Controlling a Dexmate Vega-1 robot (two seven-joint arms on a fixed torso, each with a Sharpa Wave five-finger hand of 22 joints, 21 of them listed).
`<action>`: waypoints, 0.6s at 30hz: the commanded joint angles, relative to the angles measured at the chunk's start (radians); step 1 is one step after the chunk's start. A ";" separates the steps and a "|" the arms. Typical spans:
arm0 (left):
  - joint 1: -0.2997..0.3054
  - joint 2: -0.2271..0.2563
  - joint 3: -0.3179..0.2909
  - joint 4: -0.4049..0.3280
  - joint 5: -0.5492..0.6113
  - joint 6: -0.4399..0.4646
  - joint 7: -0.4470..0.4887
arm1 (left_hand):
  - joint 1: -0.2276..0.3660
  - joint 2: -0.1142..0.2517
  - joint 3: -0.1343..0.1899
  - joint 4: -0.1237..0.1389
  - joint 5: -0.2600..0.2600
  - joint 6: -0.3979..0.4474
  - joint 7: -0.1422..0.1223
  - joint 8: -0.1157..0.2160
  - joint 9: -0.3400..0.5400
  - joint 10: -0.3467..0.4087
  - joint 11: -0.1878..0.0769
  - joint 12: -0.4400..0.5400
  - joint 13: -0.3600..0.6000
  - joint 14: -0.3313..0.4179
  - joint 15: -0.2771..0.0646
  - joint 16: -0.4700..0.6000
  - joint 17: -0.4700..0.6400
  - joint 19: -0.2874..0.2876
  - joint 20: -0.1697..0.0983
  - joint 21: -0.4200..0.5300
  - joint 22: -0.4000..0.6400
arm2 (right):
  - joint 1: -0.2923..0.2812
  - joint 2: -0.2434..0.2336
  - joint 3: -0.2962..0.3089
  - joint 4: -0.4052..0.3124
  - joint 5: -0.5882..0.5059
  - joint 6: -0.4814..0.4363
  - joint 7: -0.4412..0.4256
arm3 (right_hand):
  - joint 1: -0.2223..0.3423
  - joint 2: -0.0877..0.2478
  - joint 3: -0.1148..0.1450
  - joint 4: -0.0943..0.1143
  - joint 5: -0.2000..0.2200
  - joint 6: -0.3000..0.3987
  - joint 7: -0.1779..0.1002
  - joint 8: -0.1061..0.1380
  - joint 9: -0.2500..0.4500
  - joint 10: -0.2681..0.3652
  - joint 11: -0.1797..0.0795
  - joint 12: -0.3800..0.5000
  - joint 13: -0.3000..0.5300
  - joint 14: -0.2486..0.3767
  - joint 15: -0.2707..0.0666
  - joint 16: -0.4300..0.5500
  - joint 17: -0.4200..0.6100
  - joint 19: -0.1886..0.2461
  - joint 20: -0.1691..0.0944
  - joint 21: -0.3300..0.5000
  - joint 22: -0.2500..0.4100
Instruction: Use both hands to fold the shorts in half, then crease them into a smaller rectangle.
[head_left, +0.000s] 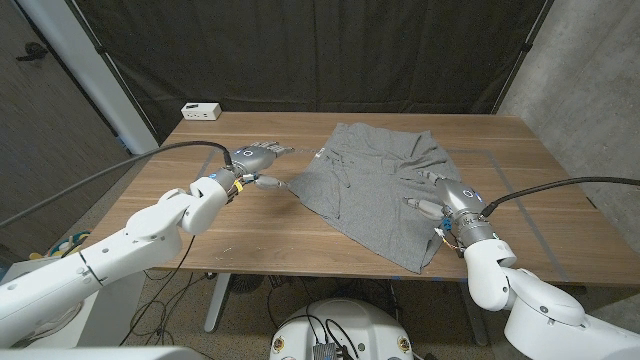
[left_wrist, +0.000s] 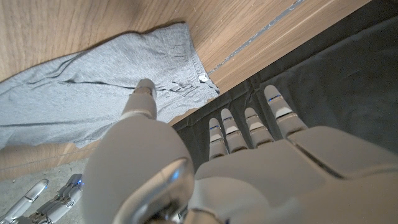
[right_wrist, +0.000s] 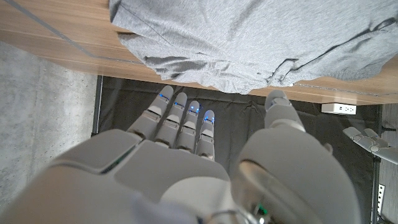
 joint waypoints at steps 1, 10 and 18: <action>0.006 -0.016 0.030 0.011 0.092 0.018 0.022 | 0.030 -0.003 0.001 -0.002 0.013 0.014 0.001 0.009 0.004 0.012 -0.003 0.004 0.003 0.015 -0.001 0.007 0.001 0.014 0.000 0.007 0.003 | 0.023 0.023 -0.103 -0.012 -0.151 -0.108 0.027 | 0.035 -0.010 -0.009 -0.004 0.014 0.014 -0.005 0.002 0.006 0.015 -0.007 0.008 0.007 0.016 -0.114 0.014 0.012 0.011 -0.014 0.008 0.005; 0.005 -0.030 0.053 0.027 0.167 0.032 0.032 | 0.131 -0.009 0.001 -0.002 0.053 0.036 -0.036 0.009 0.007 0.032 -0.028 0.003 0.005 0.030 -0.010 0.002 0.001 0.043 -0.016 0.015 0.004 | 0.039 0.015 -0.140 -0.039 -0.185 -0.162 0.083 | 0.109 -0.021 -0.020 -0.006 0.034 0.091 -0.026 0.023 0.008 0.063 -0.024 0.026 0.020 0.047 -0.138 0.050 0.047 0.034 -0.027 0.017 0.010; 0.003 -0.041 0.067 0.048 0.206 0.033 0.043 | 0.188 -0.016 -0.012 0.007 0.079 0.078 -0.076 0.016 0.009 0.071 -0.074 0.009 0.007 0.045 -0.033 0.001 0.000 0.053 -0.024 0.017 0.006 | 0.019 0.006 -0.141 -0.059 -0.178 -0.171 0.105 | 0.173 -0.014 -0.048 0.010 0.055 0.195 -0.044 0.046 0.009 0.143 -0.044 0.056 0.036 0.106 -0.158 0.120 0.115 0.071 -0.031 0.034 0.015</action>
